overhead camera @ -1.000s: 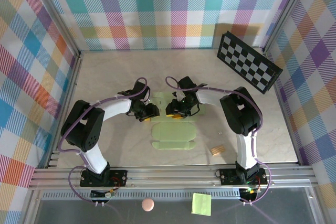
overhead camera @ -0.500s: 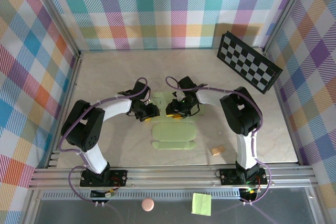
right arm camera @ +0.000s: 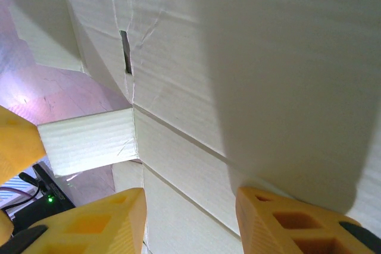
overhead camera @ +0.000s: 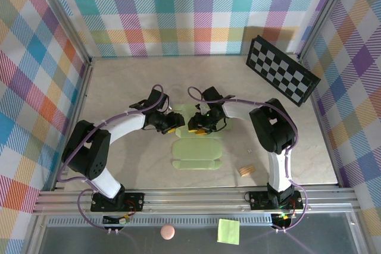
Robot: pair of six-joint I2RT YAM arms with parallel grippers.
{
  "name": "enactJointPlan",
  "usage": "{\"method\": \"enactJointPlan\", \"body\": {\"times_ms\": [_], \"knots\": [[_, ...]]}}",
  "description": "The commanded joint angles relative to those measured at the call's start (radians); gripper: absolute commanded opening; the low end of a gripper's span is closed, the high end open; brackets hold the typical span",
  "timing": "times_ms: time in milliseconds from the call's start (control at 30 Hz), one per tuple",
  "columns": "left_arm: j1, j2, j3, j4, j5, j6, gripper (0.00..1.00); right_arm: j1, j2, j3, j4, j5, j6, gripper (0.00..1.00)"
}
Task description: Fold the paper box
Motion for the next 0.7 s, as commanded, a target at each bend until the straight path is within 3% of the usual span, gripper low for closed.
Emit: {"method": "enactJointPlan", "body": {"times_ms": [0, 200, 667], "knots": [[-0.011, -0.01, -0.028, 0.071, 0.049, -0.05, 0.51, 0.007, 0.035, -0.038, -0.024, 0.041, -0.008, 0.46], [-0.028, 0.032, -0.038, 0.142, 0.08, -0.089, 0.48, 0.008, 0.034, -0.038, -0.025, 0.041, -0.008, 0.42], [-0.064, 0.177, -0.055, 0.261, 0.1, -0.129, 0.34, 0.008, 0.036, -0.035, -0.046, 0.064, -0.034, 0.22]]}}
